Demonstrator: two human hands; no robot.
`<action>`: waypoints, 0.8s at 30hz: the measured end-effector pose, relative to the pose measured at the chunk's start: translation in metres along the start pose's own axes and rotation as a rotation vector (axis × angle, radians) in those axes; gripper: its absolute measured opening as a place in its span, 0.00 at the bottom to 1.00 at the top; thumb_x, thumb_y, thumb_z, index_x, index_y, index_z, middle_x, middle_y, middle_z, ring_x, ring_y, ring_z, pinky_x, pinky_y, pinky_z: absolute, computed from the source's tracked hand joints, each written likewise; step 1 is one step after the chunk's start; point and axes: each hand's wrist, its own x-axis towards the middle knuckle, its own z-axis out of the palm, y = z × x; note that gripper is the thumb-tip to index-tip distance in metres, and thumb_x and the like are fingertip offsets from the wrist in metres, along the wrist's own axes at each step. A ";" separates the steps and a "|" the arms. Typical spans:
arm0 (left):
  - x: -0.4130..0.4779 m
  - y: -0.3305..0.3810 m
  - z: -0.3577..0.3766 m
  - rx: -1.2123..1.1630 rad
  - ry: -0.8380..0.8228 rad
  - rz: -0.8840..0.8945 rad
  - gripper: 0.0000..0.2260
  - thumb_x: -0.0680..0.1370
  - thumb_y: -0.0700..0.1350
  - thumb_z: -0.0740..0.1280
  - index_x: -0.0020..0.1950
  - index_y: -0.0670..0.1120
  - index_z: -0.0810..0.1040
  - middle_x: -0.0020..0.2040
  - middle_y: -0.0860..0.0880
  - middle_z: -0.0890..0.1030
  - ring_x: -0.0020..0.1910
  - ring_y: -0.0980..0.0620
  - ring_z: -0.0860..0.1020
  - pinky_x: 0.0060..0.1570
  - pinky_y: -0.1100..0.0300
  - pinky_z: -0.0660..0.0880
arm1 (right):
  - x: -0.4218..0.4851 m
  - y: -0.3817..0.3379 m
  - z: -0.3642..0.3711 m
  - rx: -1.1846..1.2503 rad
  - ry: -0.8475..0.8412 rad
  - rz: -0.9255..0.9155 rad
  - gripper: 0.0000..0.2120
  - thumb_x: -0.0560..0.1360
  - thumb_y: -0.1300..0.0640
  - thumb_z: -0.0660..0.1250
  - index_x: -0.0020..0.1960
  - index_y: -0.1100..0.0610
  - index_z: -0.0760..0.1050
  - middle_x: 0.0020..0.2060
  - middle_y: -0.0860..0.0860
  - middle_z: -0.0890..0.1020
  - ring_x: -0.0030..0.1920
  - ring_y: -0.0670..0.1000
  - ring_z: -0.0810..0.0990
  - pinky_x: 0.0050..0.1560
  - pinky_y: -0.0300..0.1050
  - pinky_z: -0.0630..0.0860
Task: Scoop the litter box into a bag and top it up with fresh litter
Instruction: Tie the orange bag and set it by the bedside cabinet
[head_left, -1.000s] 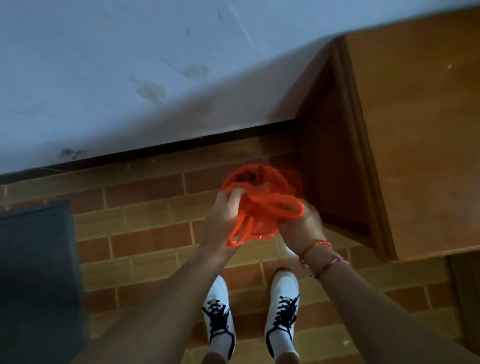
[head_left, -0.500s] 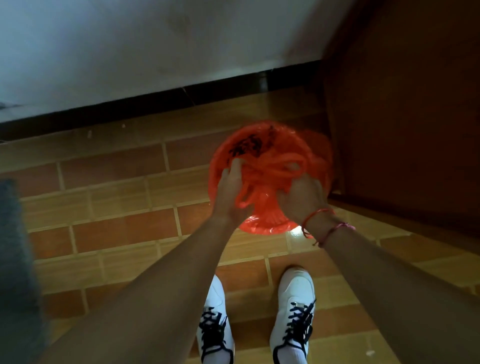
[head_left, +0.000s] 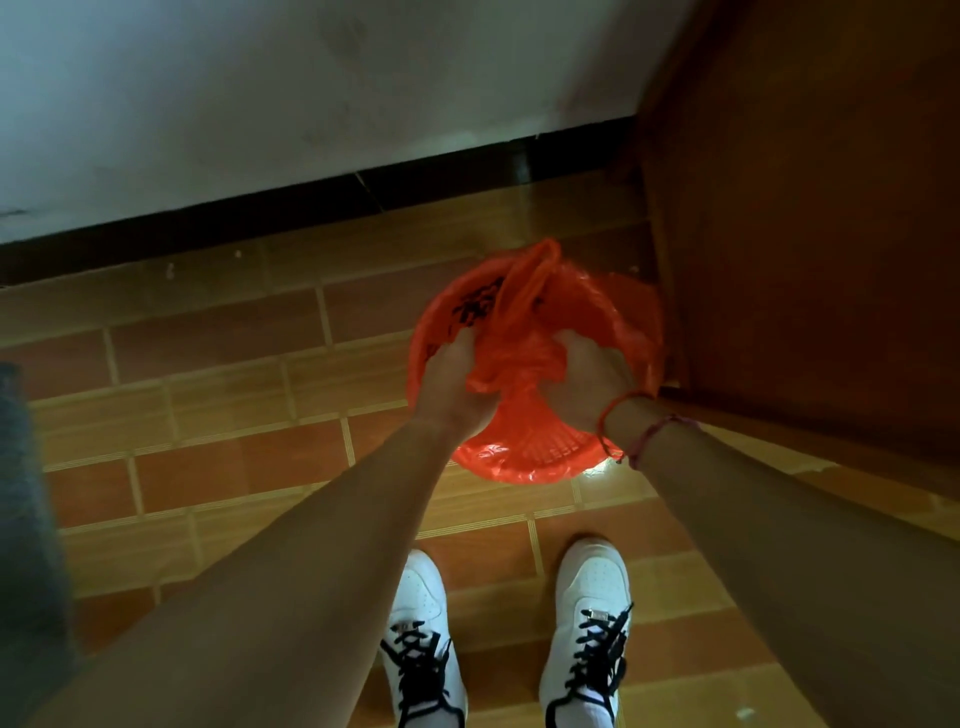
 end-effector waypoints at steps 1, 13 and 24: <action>-0.002 0.003 -0.004 0.038 0.048 0.016 0.24 0.75 0.39 0.72 0.69 0.40 0.71 0.65 0.41 0.77 0.66 0.41 0.74 0.62 0.56 0.67 | -0.002 -0.001 -0.001 0.003 -0.001 -0.005 0.24 0.71 0.49 0.70 0.66 0.50 0.71 0.59 0.58 0.81 0.59 0.61 0.78 0.59 0.47 0.74; -0.074 0.040 -0.066 0.097 -0.013 0.155 0.20 0.77 0.41 0.69 0.69 0.45 0.72 0.63 0.47 0.78 0.62 0.47 0.75 0.57 0.61 0.68 | -0.073 -0.024 -0.060 -0.015 0.029 -0.024 0.29 0.74 0.49 0.67 0.73 0.49 0.64 0.65 0.57 0.76 0.65 0.59 0.75 0.64 0.49 0.72; -0.222 0.131 -0.197 0.288 0.056 0.297 0.25 0.79 0.56 0.63 0.74 0.49 0.64 0.71 0.49 0.69 0.68 0.49 0.69 0.59 0.56 0.67 | -0.238 -0.094 -0.184 0.001 0.109 -0.088 0.28 0.74 0.43 0.65 0.72 0.47 0.64 0.59 0.58 0.77 0.58 0.60 0.77 0.58 0.50 0.73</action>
